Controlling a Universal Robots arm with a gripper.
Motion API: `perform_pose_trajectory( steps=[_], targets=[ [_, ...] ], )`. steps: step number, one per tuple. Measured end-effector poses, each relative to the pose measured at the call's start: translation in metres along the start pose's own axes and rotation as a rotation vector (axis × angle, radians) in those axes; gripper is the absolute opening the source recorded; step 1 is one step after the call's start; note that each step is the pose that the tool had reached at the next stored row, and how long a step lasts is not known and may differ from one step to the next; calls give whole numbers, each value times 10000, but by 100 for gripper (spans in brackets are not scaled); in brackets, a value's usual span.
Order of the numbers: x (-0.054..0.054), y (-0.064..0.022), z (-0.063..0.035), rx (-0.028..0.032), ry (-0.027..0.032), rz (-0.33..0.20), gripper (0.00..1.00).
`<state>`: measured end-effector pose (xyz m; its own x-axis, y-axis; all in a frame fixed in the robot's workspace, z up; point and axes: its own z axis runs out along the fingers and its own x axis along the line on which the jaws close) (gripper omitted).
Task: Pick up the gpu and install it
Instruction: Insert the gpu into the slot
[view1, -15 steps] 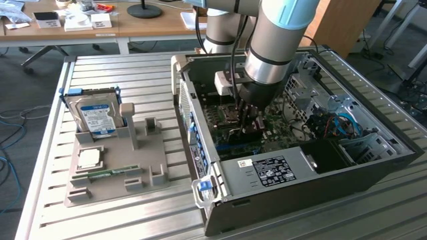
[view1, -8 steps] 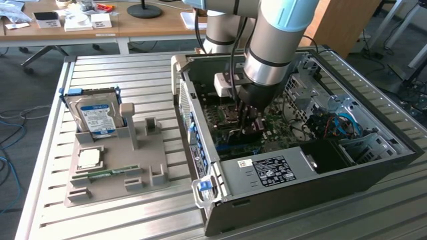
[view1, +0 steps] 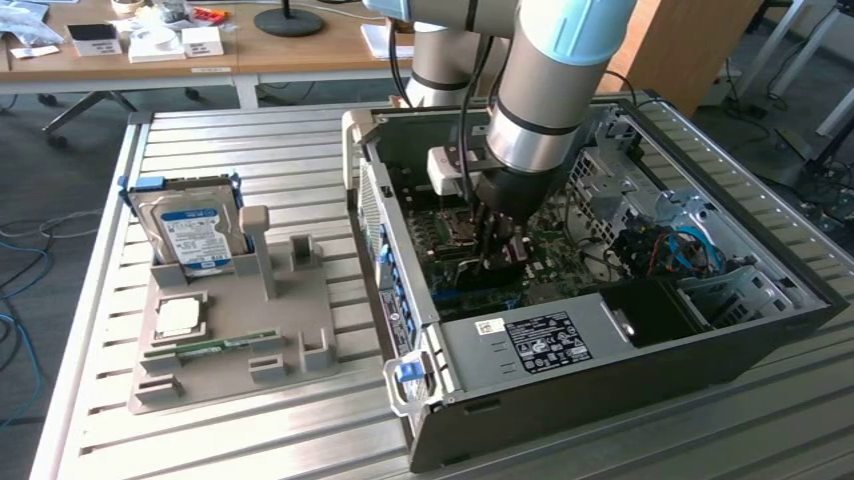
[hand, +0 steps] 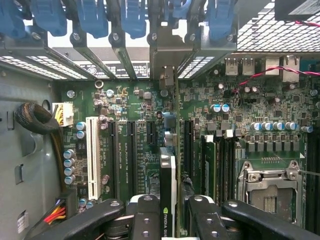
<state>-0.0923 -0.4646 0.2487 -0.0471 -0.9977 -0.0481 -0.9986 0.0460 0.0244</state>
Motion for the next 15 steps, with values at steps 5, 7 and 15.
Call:
perform_pose_trajectory(
  steps=[5, 7, 15],
  targets=[
    [-2, 2, 3, -5, -14, 3, 26],
    [-2, 3, 7, 8, -17, 8, 33],
    [0, 0, 0, 0, 0, 1, 57]
  ],
)
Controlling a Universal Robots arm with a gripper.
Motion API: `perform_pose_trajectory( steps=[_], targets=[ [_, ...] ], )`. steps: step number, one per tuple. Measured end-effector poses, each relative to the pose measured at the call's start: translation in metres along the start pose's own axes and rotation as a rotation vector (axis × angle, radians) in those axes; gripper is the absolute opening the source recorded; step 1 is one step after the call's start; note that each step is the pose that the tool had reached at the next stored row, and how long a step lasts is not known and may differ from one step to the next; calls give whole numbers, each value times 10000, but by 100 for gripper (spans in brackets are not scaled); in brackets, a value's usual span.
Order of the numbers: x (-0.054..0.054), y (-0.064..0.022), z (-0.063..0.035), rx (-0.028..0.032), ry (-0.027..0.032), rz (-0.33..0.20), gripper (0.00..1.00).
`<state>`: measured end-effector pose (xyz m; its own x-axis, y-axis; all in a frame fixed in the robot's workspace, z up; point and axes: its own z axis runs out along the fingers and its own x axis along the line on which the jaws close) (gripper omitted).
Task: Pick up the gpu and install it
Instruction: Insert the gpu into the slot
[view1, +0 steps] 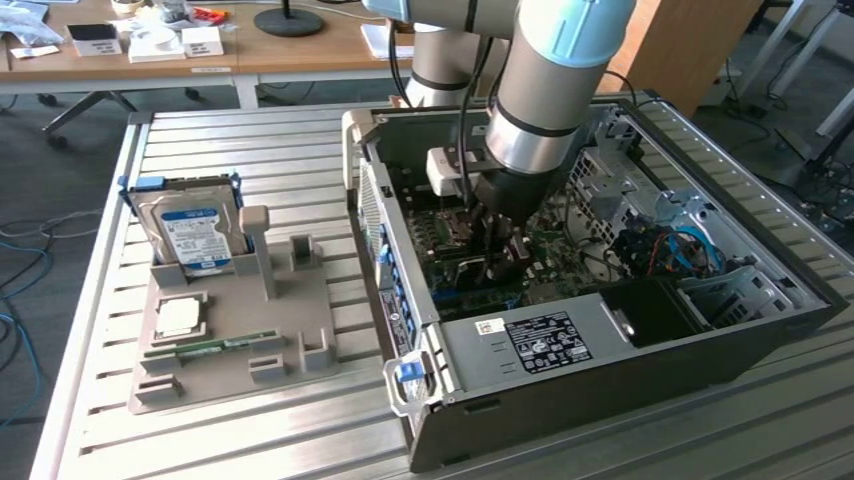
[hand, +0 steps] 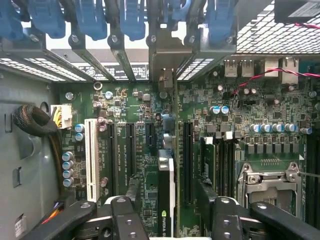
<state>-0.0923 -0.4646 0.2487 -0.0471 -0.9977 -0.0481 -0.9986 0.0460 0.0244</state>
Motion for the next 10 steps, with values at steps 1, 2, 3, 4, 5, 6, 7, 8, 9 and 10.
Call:
perform_pose_trajectory(
  steps=[1, 2, 3, 4, 5, 6, 7, 8, 9, 10],
  targets=[
    [0, 0, 0, 0, -1, 0, 57],
    [0, 0, -2, -1, -5, 1, 57],
    [0, 1, -13, -1, -17, 0, 57],
    [-2, 2, -52, -1, -30, -1, 57],
    [-5, 2, -97, -1, -32, -2, 57],
    [-7, 4, -142, -2, -31, -1, 57],
    [-9, 5, -186, -1, -32, -2, 57],
    [-11, 6, -231, -1, -32, -2, 57],
    [-13, 7, -276, 1, -31, -3, 57],
    [-16, 8, -323, 3, -33, -5, 57]
  ],
)
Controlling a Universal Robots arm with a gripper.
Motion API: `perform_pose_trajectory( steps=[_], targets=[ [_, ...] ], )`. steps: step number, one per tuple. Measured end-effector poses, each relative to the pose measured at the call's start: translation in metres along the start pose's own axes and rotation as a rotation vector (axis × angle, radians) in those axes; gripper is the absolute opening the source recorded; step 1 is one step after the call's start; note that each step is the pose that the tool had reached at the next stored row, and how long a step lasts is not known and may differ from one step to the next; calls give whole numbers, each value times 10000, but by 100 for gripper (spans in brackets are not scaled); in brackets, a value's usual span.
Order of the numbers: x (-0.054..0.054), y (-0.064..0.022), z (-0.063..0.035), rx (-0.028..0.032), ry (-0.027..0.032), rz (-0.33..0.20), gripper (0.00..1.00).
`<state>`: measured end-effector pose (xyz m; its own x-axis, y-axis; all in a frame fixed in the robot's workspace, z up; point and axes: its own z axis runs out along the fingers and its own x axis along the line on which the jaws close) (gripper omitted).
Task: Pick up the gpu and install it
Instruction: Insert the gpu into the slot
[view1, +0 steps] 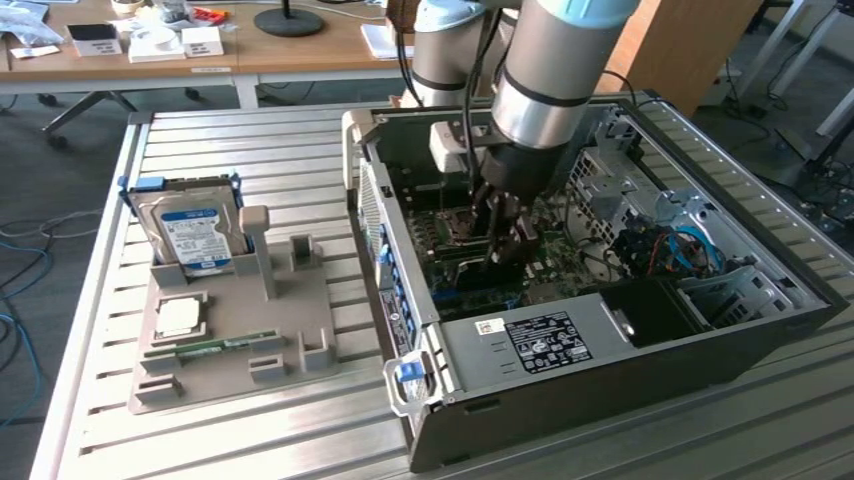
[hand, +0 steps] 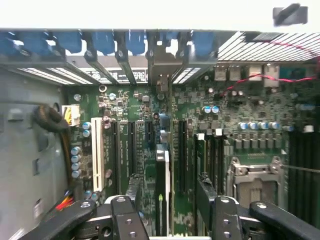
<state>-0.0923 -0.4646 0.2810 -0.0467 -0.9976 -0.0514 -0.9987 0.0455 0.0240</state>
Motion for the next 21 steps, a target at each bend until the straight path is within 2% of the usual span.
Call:
perform_pose_trajectory(
  steps=[4, 6, 12, 16, 21],
  targets=[
    [-8, 4, -161, 7, 1, -18, 57],
    [-11, 5, -210, 14, 1, -42, 57],
    [-11, 6, -221, 21, 1, -63, 57],
    [-12, 7, -233, 14, -67, -143, 57],
    [-12, 6, -235, 9, -87, -207, 57]
  ],
)
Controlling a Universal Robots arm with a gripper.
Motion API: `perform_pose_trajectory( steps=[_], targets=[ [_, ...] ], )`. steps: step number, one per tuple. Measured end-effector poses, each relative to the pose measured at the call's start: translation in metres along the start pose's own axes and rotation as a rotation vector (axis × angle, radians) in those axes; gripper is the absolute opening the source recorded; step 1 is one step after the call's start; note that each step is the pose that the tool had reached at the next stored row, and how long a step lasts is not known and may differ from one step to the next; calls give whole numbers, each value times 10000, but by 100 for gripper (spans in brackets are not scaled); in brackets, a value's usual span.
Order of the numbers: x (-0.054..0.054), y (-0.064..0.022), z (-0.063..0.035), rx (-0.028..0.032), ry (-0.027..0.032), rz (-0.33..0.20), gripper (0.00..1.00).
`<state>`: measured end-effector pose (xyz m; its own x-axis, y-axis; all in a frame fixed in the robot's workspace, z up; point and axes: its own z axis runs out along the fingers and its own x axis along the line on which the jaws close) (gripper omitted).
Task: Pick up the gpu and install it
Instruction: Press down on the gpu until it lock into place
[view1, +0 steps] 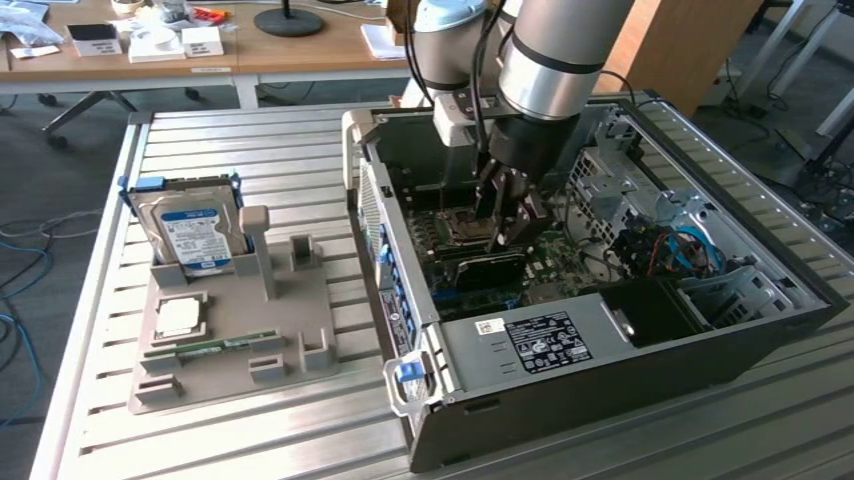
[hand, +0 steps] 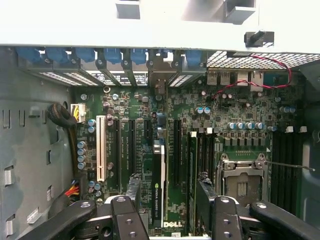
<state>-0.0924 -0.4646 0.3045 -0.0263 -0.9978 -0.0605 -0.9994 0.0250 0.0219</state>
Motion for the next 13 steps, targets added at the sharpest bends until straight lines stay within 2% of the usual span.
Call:
perform_pose_trajectory(
  steps=[12, 13],
  targets=[
    [0, 0, 0, -1, 0, -2, 56],
    [0, 0, 0, 0, 0, -2, 49]
  ],
)
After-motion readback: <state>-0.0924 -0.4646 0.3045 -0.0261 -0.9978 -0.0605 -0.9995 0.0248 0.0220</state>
